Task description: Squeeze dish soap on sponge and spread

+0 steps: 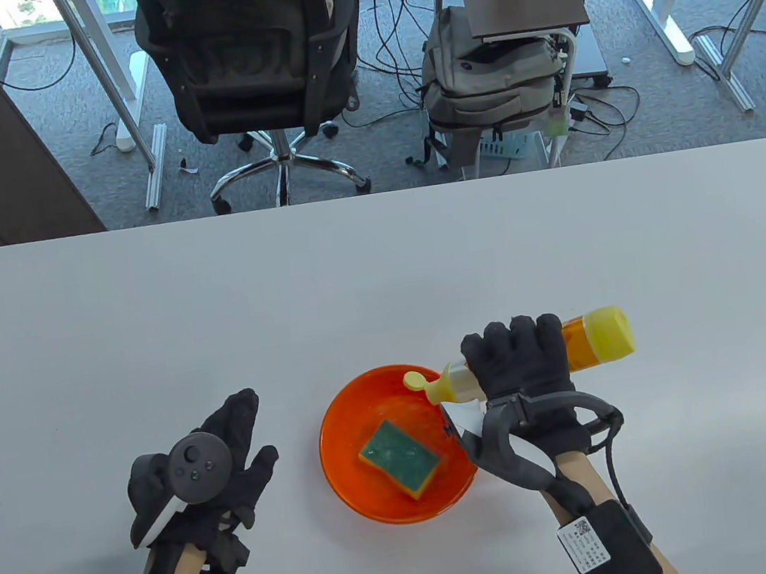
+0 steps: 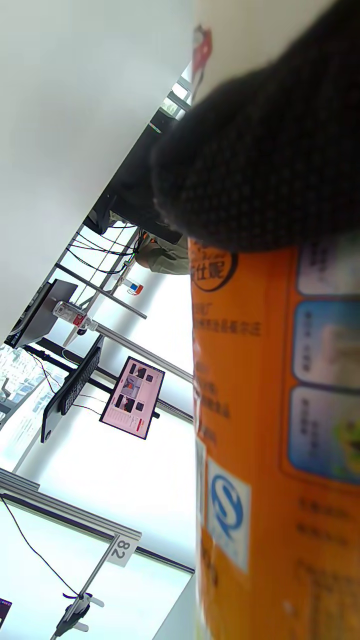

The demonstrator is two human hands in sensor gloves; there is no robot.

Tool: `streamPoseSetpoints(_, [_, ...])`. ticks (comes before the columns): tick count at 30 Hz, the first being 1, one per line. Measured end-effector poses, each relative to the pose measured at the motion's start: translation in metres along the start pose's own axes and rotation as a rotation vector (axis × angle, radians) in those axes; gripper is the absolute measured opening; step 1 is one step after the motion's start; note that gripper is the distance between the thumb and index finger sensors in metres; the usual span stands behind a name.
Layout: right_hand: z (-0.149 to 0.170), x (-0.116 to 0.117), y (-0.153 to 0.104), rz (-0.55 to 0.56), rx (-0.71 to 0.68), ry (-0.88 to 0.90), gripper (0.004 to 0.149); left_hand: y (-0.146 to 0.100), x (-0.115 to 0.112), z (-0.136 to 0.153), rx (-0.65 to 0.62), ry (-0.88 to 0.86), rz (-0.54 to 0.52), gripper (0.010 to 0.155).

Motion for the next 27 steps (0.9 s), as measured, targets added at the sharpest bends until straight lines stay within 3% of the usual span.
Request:
streamPoseSetpoints(20, [-0.071,-0.031,-0.019,0.036,-0.187,0.127,0.074,-0.001,-0.002,0.001,0.013,-0.006,0.013,0.077])
streamPoseSetpoints(27, [-0.082,-0.042,-0.025,0.050,-0.232,0.180,0.074,-0.001,-0.001,0.004,0.023,-0.014,0.013,0.077])
Point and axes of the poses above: the tracker on the back of each hand, its own z axis roughly to the little-finger side, its own y axis roughly from the wrist to the fingertips, x = y × z, the point moved 1 cm from there along y, roughly from the wrist to the fingertips, and after that the axes turned 8 degrees about y, right-handed, at the moved point
